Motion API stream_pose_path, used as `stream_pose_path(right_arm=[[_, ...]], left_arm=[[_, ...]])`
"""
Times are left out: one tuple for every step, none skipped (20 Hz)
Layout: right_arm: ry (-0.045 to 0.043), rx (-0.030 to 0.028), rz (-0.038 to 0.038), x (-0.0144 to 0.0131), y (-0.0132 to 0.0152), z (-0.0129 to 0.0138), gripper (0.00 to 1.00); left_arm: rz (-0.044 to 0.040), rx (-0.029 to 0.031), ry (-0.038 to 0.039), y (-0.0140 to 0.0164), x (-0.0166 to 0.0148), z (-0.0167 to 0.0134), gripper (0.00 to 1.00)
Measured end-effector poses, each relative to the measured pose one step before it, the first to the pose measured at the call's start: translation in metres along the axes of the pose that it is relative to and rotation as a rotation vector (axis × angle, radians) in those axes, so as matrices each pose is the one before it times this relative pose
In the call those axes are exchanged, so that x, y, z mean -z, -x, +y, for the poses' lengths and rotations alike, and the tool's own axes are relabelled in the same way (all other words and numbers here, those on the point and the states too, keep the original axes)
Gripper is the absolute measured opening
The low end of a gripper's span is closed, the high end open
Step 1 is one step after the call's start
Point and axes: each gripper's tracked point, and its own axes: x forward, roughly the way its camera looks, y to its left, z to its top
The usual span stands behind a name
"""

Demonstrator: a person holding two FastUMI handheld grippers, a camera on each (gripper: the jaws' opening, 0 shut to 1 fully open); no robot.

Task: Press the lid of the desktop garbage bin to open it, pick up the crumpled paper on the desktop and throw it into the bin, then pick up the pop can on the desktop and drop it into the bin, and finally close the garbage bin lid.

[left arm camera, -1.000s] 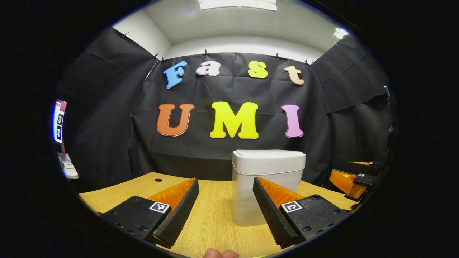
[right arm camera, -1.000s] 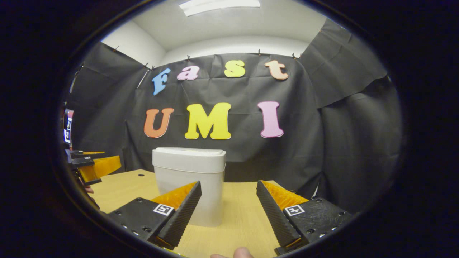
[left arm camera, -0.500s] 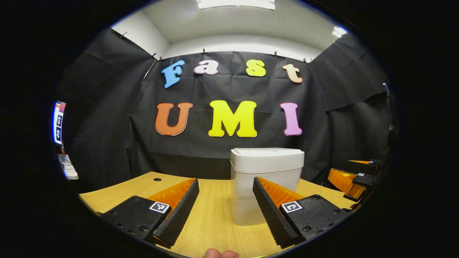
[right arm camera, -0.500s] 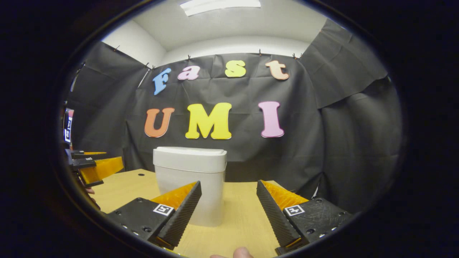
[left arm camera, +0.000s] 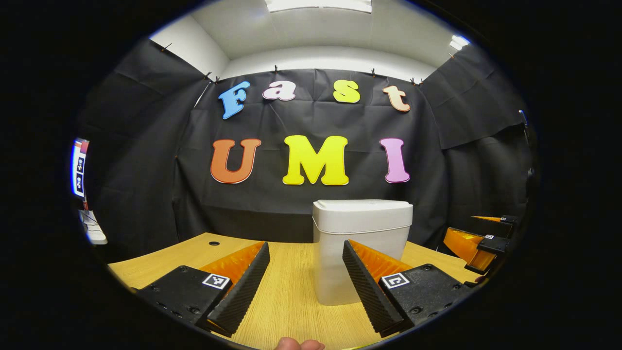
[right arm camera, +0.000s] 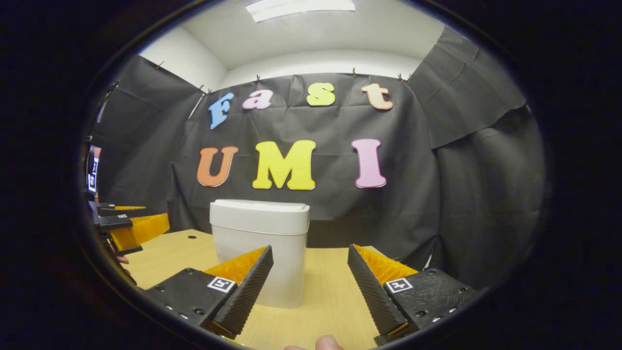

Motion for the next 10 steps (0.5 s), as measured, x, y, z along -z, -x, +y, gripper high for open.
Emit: stream_pose_path(right_arm=[[-0.00082, 0.00064, -0.00039, 0.00004, 0.00023, 0.00022, 0.97], [0.00205, 0.00154, -0.00066, -0.00021, 0.00074, 0.00015, 0.97], [0.00552, 0.00310, -0.00021, -0.00037, -0.00051, 0.00007, 0.97], [0.00791, 0.00043, 0.00051, 0.00118, -0.00039, -0.00009, 0.97], [0.00584, -0.00062, -0.00003, -0.00024, 0.00027, 0.00064, 0.96], [0.00228, -0.00098, -0.00193, -0.00081, 0.00070, 0.00048, 0.96], [-0.00051, 0.00089, -0.00314, -0.00092, 0.00027, -0.00001, 0.96], [-0.00093, 0.00334, -0.00369, -0.00184, 0.00016, 0.00006, 0.97], [-0.00161, 0.00675, -0.00174, -0.00149, 0.00032, -0.00183, 0.97], [-0.00325, 0.00475, -0.00112, -0.00064, -0.00022, -0.00067, 0.97]], left_arm=[[0.00006, -0.00538, 0.00104, 0.00024, -0.00010, 0.00121, 0.97], [-0.00141, -0.00245, 0.00285, -0.00048, -0.00040, 0.00068, 0.97], [-0.00029, -0.00017, 0.00247, -0.00009, -0.00056, -0.00024, 0.97], [-0.00105, -0.00145, 0.00126, -0.00011, -0.00058, 0.00040, 0.97], [0.00104, -0.00065, -0.00063, -0.00094, 0.00016, -0.00031, 0.97], [-0.00113, -0.00028, -0.00110, 0.00058, 0.00071, -0.00041, 0.97], [0.00057, -0.00063, -0.00117, -0.00019, 0.00005, 0.00023, 0.97], [-0.00048, -0.00043, -0.00084, 0.00125, -0.00073, 0.00046, 0.97], [-0.00029, -0.00113, -0.00037, -0.00060, 0.00043, 0.00100, 0.97], [-0.00178, -0.00236, 0.00033, 0.00052, 0.00017, 0.00020, 0.97]])
